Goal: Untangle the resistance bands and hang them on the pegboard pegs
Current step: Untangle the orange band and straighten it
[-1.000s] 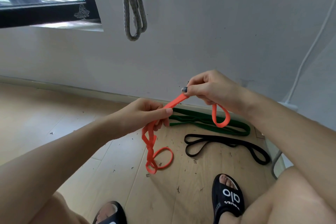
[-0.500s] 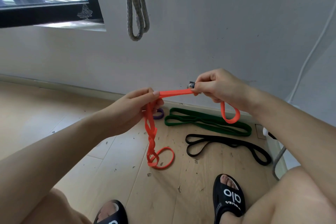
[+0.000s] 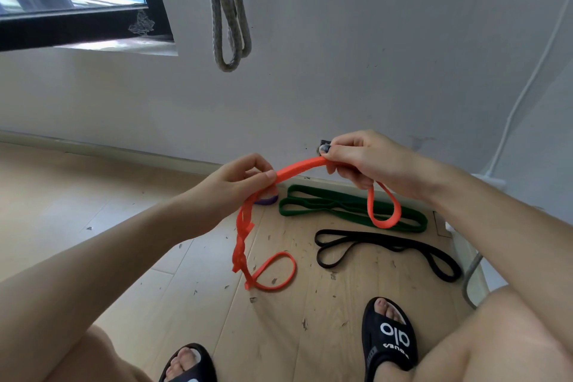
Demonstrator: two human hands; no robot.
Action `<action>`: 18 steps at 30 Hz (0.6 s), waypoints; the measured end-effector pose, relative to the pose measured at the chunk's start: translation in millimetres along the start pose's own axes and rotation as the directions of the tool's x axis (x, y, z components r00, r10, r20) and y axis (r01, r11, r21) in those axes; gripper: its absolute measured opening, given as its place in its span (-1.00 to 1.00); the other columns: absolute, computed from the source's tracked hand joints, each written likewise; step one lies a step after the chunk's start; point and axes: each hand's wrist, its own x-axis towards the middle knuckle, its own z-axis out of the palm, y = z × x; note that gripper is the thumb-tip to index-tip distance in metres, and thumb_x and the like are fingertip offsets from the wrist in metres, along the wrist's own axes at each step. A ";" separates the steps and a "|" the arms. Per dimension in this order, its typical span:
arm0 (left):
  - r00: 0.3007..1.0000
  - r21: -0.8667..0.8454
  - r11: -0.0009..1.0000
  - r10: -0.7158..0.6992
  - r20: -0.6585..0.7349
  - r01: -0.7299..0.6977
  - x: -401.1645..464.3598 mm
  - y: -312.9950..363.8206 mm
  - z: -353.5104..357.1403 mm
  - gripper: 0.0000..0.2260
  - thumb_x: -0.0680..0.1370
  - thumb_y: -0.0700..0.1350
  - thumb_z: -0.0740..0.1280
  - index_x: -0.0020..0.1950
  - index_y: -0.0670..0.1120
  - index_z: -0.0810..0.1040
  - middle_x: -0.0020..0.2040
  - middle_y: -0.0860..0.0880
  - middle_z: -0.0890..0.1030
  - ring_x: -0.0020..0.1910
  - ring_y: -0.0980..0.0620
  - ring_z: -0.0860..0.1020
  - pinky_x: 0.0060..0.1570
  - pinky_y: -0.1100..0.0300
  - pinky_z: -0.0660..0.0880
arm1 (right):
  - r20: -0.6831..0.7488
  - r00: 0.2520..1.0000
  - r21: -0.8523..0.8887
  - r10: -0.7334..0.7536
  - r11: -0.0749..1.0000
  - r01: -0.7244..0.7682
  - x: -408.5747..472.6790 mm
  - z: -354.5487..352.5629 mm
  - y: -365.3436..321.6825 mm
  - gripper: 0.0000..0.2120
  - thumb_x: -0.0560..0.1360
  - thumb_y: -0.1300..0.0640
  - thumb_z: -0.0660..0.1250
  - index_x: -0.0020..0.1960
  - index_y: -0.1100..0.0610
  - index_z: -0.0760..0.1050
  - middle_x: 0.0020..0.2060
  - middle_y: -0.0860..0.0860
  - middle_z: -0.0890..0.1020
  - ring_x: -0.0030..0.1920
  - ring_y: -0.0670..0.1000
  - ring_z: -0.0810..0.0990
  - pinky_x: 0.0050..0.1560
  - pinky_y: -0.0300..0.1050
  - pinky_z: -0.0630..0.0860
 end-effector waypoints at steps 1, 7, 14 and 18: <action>1.000 0.018 1.000 0.010 -0.005 -0.010 -0.6 -0.1 0.6 -0.81 0.67 -0.02 0.27 0.10 -0.13 0.55 -0.12 0.01 0.68 -0.12 0.10 0.61 -0.01 0.15 0.55 | -0.002 1.000 -0.012 -0.004 1.000 0.004 -0.2 -0.1 0.4 -0.64 0.68 0.01 0.26 -0.19 0.19 0.55 -0.46 0.00 0.45 -0.48 -0.05 0.35 -0.46 -0.19 0.28; 0.999 0.065 0.997 0.039 -0.030 -0.037 3.1 -0.4 3.5 -0.82 0.68 -0.04 0.26 0.10 -0.12 0.56 -0.14 0.08 0.66 -0.11 0.09 0.60 0.01 0.13 0.56 | 0.025 1.000 -0.023 0.013 1.000 -0.013 2.0 -1.2 2.4 -0.68 0.68 0.07 0.25 -0.17 0.21 0.55 -0.44 0.01 0.48 -0.48 -0.05 0.39 -0.43 -0.16 0.32; 1.000 0.039 0.999 0.024 -0.001 -0.024 6.8 2.2 3.8 -0.88 0.66 -0.13 0.31 0.09 -0.17 0.57 -0.09 -0.04 0.66 -0.09 0.03 0.60 0.01 0.15 0.52 | 0.146 0.987 -0.045 0.071 0.997 -0.065 -1.6 -0.4 0.6 -0.75 0.66 0.17 0.20 0.01 0.28 0.60 -0.25 0.10 0.68 -0.37 0.05 0.51 -0.35 -0.14 0.47; 0.998 0.089 0.995 0.051 0.036 -0.054 7.5 1.9 6.7 -0.90 0.64 -0.13 0.36 0.14 -0.06 0.60 -0.04 -0.01 0.69 -0.04 0.04 0.64 0.05 0.13 0.55 | 0.195 0.980 -0.067 0.041 0.997 -0.028 -1.0 15.3 -4.5 -0.66 0.68 0.07 0.23 -0.18 0.18 0.60 -0.27 0.11 0.66 -0.34 0.06 0.52 -0.30 -0.08 0.48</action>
